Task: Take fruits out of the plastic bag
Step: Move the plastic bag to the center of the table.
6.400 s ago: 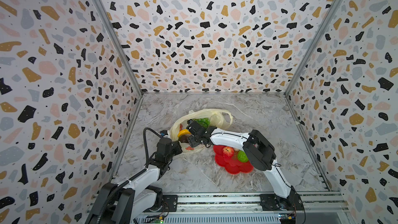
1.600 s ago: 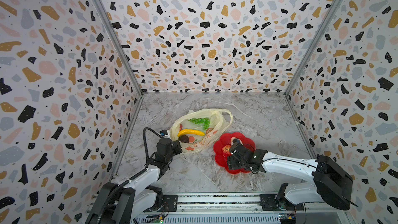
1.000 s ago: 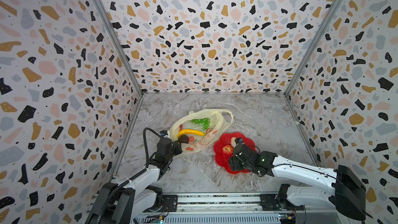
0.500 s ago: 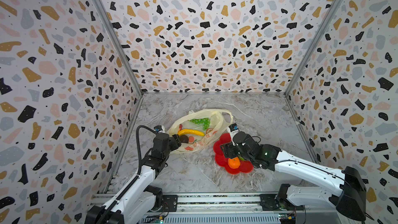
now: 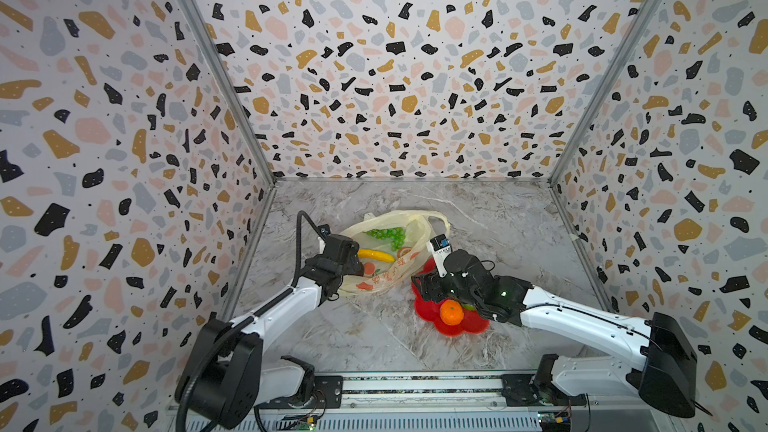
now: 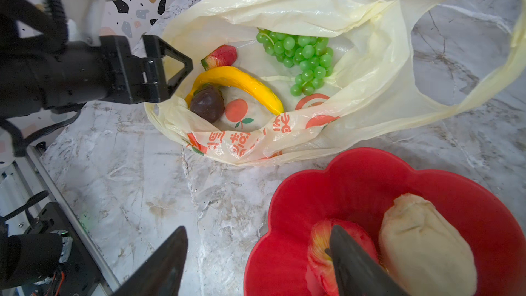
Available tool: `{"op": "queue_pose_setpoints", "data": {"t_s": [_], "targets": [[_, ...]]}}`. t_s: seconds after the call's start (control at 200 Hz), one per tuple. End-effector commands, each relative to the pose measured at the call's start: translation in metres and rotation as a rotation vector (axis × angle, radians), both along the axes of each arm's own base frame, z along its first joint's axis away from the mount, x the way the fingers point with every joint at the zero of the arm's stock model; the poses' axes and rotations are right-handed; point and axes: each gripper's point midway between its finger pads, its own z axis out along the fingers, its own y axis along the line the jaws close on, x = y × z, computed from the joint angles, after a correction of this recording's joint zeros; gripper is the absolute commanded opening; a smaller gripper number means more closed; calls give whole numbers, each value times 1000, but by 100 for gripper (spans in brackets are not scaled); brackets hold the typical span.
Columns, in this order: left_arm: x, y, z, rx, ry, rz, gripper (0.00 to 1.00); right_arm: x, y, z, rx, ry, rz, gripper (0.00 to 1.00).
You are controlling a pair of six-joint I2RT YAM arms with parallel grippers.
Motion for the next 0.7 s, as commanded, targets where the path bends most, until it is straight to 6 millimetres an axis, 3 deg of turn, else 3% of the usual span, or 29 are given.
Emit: {"op": "queue_pose_setpoints", "data": {"t_s": [0.0, 0.125, 0.3, 0.426, 0.531, 0.696], "targets": [[17, 6, 3, 83, -5, 30, 100, 2, 5, 8, 25, -19, 12, 79], [27, 19, -2, 141, 5, 107, 87, 3, 8, 4, 23, -9, 18, 79], [35, 9, 7, 7, -78, 70, 56, 6, 19, -7, -4, 11, 48, 79], [29, 17, 10, -39, -105, 93, 34, 11, 34, -18, -28, 36, 75, 79], [21, 34, 2, -94, -109, 144, 17, 19, 51, -26, -26, 61, 108, 79], [2, 68, -4, -208, -143, 252, 6, 52, 76, -44, -77, 92, 130, 75]]}}
